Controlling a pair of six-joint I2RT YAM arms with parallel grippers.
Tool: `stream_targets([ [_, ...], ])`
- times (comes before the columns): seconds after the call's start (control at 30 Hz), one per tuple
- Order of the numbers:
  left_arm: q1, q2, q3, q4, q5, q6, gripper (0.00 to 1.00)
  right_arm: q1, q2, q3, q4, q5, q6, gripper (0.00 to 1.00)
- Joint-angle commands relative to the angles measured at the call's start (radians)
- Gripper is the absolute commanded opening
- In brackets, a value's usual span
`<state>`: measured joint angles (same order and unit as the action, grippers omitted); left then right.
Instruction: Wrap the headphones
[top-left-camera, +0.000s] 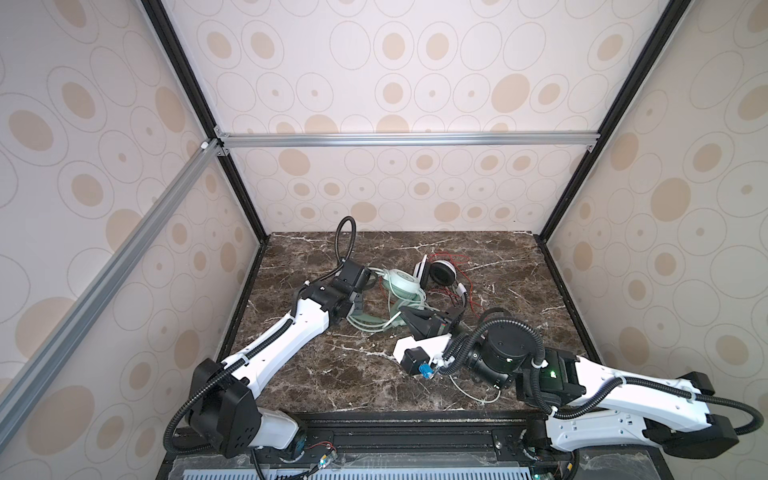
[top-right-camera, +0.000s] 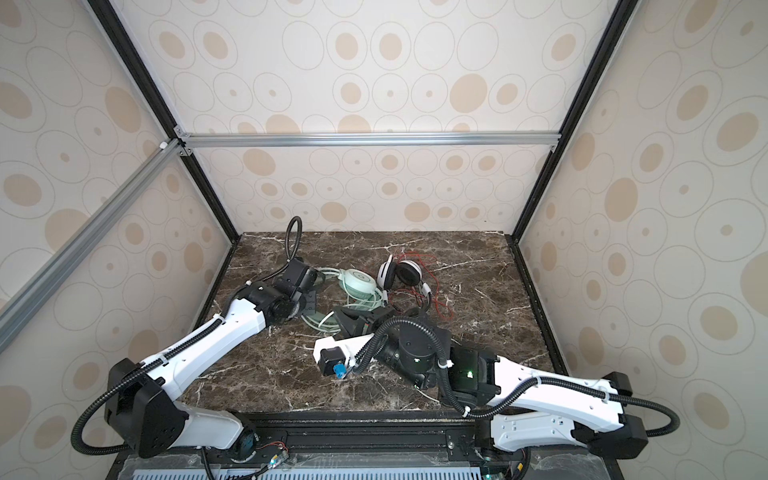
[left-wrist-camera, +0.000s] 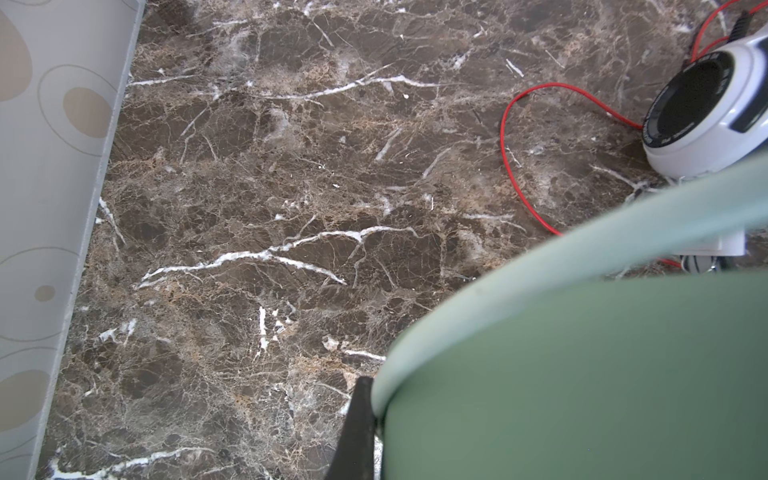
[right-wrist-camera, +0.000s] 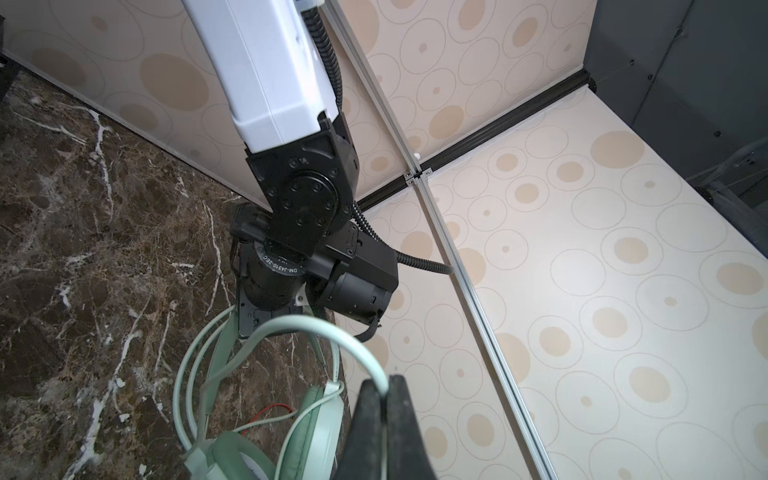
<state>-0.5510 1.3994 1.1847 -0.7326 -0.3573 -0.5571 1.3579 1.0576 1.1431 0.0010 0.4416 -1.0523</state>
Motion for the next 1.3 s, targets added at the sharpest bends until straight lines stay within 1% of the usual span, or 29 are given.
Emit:
stream_targets([
  [0.0,-0.006,-0.005,0.048,0.046,-0.018,-0.030,0.00,0.008,0.007,0.033,0.067,0.026,-0.045,0.00],
  [0.03,-0.007,-0.005,0.045,0.046,-0.019,-0.027,0.00,0.008,0.013,0.040,0.081,0.037,-0.044,0.00],
  [0.17,-0.008,-0.026,0.017,0.064,0.011,0.013,0.00,-0.009,0.076,0.088,0.170,0.148,-0.073,0.00],
  [0.27,-0.012,-0.052,-0.015,0.097,0.074,0.080,0.00,-0.074,0.134,0.181,0.092,0.182,-0.011,0.00],
  [0.33,-0.015,-0.078,-0.040,0.120,0.111,0.115,0.00,-0.122,0.155,0.223,0.053,0.177,0.044,0.00],
  [0.5,-0.023,-0.127,-0.090,0.131,0.161,0.162,0.00,-0.280,0.190,0.334,-0.068,0.069,0.216,0.00],
  [0.6,-0.028,-0.152,-0.118,0.135,0.181,0.175,0.00,-0.355,0.213,0.383,-0.097,0.000,0.275,0.00],
  [0.7,-0.032,-0.163,-0.143,0.136,0.196,0.181,0.00,-0.406,0.258,0.462,-0.148,-0.049,0.304,0.00],
  [0.87,-0.050,-0.165,-0.167,0.139,0.212,0.185,0.00,-0.437,0.343,0.560,-0.220,-0.101,0.304,0.00],
  [0.97,-0.059,-0.160,-0.169,0.137,0.210,0.183,0.00,-0.437,0.370,0.574,-0.250,-0.160,0.301,0.00],
  [1.07,-0.072,-0.155,-0.169,0.136,0.204,0.184,0.00,-0.440,0.392,0.577,-0.246,-0.165,0.306,0.00],
  [1.13,-0.084,-0.152,-0.172,0.134,0.201,0.182,0.00,-0.463,0.423,0.615,-0.270,-0.176,0.337,0.00],
  [1.27,-0.122,-0.153,-0.181,0.148,0.202,0.177,0.00,-0.555,0.525,0.784,-0.418,-0.268,0.447,0.00],
])
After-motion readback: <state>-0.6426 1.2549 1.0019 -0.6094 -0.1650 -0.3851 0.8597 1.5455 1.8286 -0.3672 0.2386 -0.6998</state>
